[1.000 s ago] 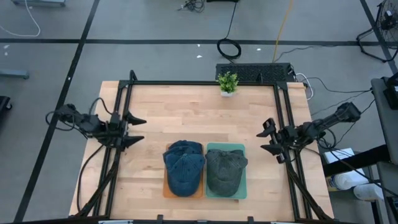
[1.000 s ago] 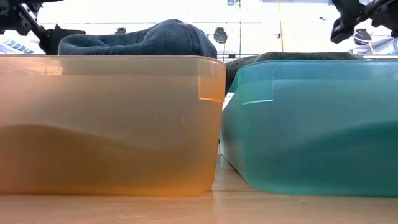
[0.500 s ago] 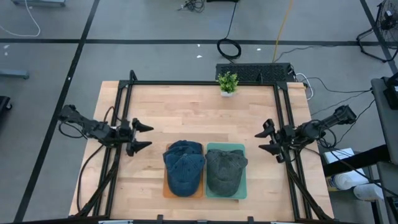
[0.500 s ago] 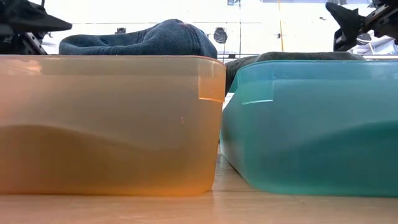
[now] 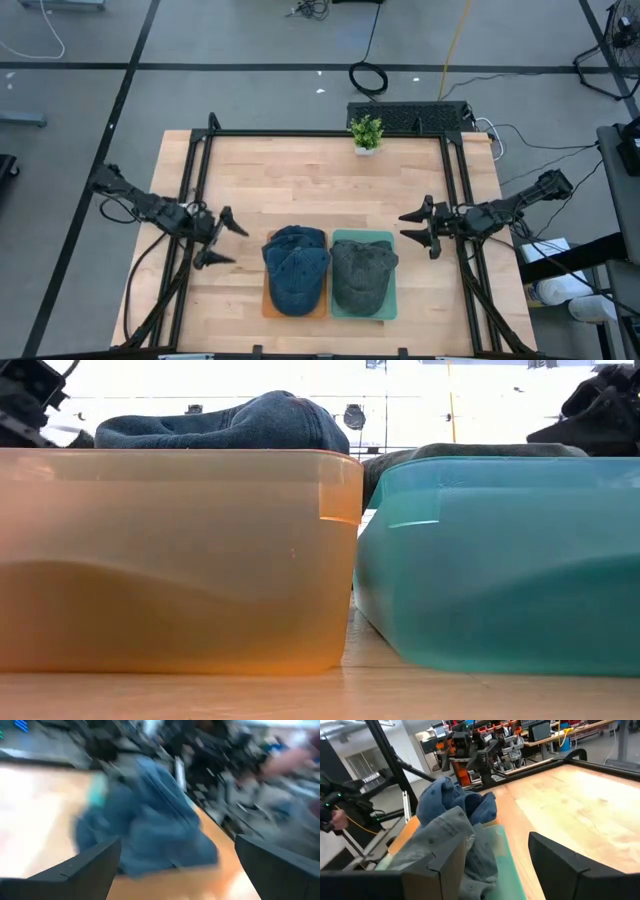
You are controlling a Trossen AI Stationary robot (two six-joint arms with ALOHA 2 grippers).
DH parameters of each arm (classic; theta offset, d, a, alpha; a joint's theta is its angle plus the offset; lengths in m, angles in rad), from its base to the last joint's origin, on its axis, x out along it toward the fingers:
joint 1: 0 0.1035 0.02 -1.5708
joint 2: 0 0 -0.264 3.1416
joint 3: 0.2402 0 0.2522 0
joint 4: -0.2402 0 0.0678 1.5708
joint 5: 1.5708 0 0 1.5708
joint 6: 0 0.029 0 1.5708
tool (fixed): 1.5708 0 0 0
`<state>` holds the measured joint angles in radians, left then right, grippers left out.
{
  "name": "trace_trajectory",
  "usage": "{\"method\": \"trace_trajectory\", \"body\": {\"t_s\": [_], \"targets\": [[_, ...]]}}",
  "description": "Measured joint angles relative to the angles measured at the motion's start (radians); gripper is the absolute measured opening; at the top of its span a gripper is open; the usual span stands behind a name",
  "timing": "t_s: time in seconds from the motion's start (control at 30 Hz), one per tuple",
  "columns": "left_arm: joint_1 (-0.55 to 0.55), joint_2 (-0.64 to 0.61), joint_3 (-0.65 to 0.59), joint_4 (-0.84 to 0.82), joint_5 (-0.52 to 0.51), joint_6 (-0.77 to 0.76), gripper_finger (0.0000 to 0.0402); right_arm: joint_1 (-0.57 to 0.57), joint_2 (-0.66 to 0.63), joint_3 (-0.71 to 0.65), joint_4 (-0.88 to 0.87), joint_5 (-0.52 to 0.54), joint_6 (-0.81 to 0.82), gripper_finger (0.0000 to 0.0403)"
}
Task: Pick & Place hat
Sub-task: Return to Home Position
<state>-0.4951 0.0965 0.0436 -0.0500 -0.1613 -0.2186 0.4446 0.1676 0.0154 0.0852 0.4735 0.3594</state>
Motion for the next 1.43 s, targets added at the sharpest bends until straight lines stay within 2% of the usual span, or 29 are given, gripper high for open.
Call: {"method": "trace_trajectory", "body": {"t_s": [0.1,0.3,0.4,1.43], "targets": [[0.0,0.074,0.001,-0.011,0.08,-0.057,0.0399,0.0,0.018,0.0,0.0,0.0,0.003,0.0203],[0.0,0.175,0.001,-0.015,0.083,-0.199,0.0399,0.0,0.032,0.0,-0.003,0.0,-0.002,0.0203],[0.0,0.197,0.001,-0.014,0.083,-0.217,0.0399,0.0,0.035,0.0,0.0,-0.003,-0.028,0.0203],[0.0,0.205,-0.003,0.026,0.082,-0.232,0.0399,0.0,0.034,0.0,0.029,-0.006,-0.032,0.0203]]}}
